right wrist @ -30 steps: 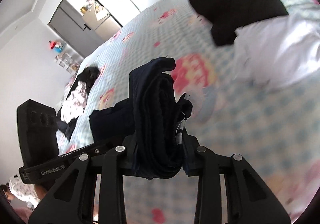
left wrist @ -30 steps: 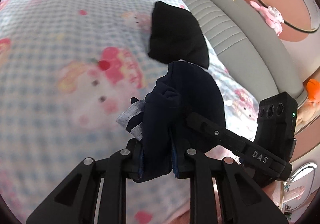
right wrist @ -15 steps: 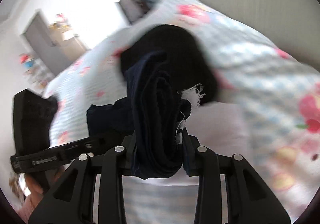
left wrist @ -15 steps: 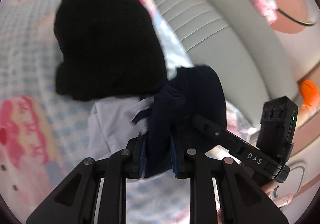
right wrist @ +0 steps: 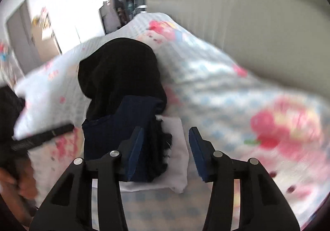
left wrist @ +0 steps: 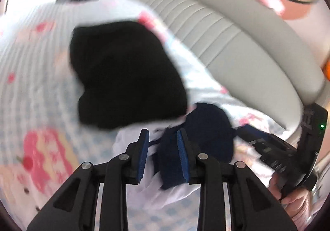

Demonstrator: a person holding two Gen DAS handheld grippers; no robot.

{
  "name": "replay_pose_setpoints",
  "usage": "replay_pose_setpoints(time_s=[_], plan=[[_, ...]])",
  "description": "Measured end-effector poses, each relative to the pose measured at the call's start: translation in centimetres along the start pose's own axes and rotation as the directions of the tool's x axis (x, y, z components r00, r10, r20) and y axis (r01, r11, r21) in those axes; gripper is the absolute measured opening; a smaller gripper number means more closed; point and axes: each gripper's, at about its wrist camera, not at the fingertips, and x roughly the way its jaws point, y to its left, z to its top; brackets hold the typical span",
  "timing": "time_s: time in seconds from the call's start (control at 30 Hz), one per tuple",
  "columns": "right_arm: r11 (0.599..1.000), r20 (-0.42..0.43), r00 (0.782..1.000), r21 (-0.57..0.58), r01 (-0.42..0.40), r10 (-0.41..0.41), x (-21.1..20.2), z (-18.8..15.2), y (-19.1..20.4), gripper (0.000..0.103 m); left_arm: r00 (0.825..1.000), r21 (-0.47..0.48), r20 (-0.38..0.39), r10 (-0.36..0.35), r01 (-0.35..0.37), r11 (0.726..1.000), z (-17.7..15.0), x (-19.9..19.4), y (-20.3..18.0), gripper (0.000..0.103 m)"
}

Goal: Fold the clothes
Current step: 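Carry the navy pants beside the black folded garment and lower them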

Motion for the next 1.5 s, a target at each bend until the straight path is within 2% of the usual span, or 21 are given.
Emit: replay_pose_setpoints(time_s=[0.07, 0.13, 0.27, 0.43, 0.5, 0.6, 0.7, 0.8, 0.9, 1.03, 1.17, 1.23, 1.33, 1.37, 1.5], plan=[[0.999, -0.023, 1.0, -0.044, -0.008, 0.007, 1.1, 0.1, 1.8, 0.047, 1.0, 0.043, -0.026, 0.005, -0.004, 0.999, 0.0, 1.6, -1.1, 0.03], [0.999, -0.062, 0.998, -0.04, -0.003, 0.001, 3.1, -0.4, 2.3, 0.047, 0.997, 0.081, -0.063, 0.042, -0.037, 0.996, -0.4, 3.6, -1.5, 0.03], [1.0, -0.117, 0.993, -0.019, 0.014, -0.016, 6.4, -2.3, 1.0, 0.046, 0.987, 0.124, -0.121, 0.104, -0.088, 0.988, -1.7, 6.6, -1.1, 0.031], [0.999, -0.119, 0.993, -0.044, 0.01, -0.016, 7.3, -3.3, 0.4, 0.047, 0.986, 0.058, -0.142, 0.09, -0.083, 0.995, -1.5, 7.5, 0.5, 0.036], [1.0, -0.121, 0.993, -0.029, -0.001, -0.002, 7.6, -3.1, 0.1, 0.047, 0.985, 0.017, -0.151, 0.087, -0.086, 0.996, -1.6, 7.9, 1.4, 0.045], [0.999, -0.123, 0.992, 0.018, -0.031, 0.033, 8.1, -2.9, -0.8, 0.047, 0.984, -0.013, -0.167, 0.068, -0.071, 0.997, -1.9, 8.2, 2.2, 0.045], [0.997, -0.103, 0.993, 0.057, -0.05, 0.055, 7.5, -3.0, -1.8, 0.047, 0.984, 0.022, -0.159, 0.082, -0.08, 0.997, -2.0, 7.7, 1.8, 0.045], [0.991, -0.1, 0.991, 0.11, -0.073, 0.084, 7.0, -3.3, -3.3, 0.051, 0.986, -0.007, -0.155, 0.063, -0.065, 0.998, -1.9, 7.0, 2.1, 0.045], [0.978, -0.067, 0.99, 0.179, -0.11, 0.124, 5.7, -3.6, -5.0, 0.051, 0.985, 0.022, -0.12, 0.126, -0.125, 0.992, -1.8, 6.1, 1.8, 0.041], [0.966, -0.002, 0.989, 0.214, -0.145, 0.149, 3.2, -3.8, -6.1, 0.051, 0.993, 0.007, -0.098, 0.062, -0.062, 0.998, -1.5, 5.0, 1.3, 0.041], [0.974, 0.024, 0.989, 0.17, -0.15, 0.148, 1.5, -3.7, -5.4, 0.051, 0.999, 0.038, -0.042, 0.0, 0.001, 0.999, -1.0, 4.5, -0.8, 0.041], [0.976, 0.026, 0.988, 0.153, -0.153, 0.151, 1.3, -3.6, -5.1, 0.051, 0.998, 0.053, -0.055, 0.003, 0.0, 0.999, -0.9, 5.2, -1.6, 0.041], [0.986, -0.026, 0.996, 0.142, -0.084, 0.089, 3.0, -3.5, -4.8, 0.051, 0.99, 0.075, -0.107, 0.089, -0.081, 0.994, -1.2, 6.8, -1.0, 0.041], [0.984, -0.043, 0.995, 0.159, -0.079, 0.087, 3.7, -3.6, -5.1, 0.052, 0.986, 0.056, -0.132, 0.106, -0.099, 0.993, -1.4, 7.6, -0.4, 0.045], [0.951, -0.039, 0.987, 0.276, -0.14, 0.157, 4.0, -4.4, -7.4, 0.056, 0.988, -0.029, -0.146, 0.054, -0.059, 0.998, -1.7, 7.8, 1.3, 0.048]])
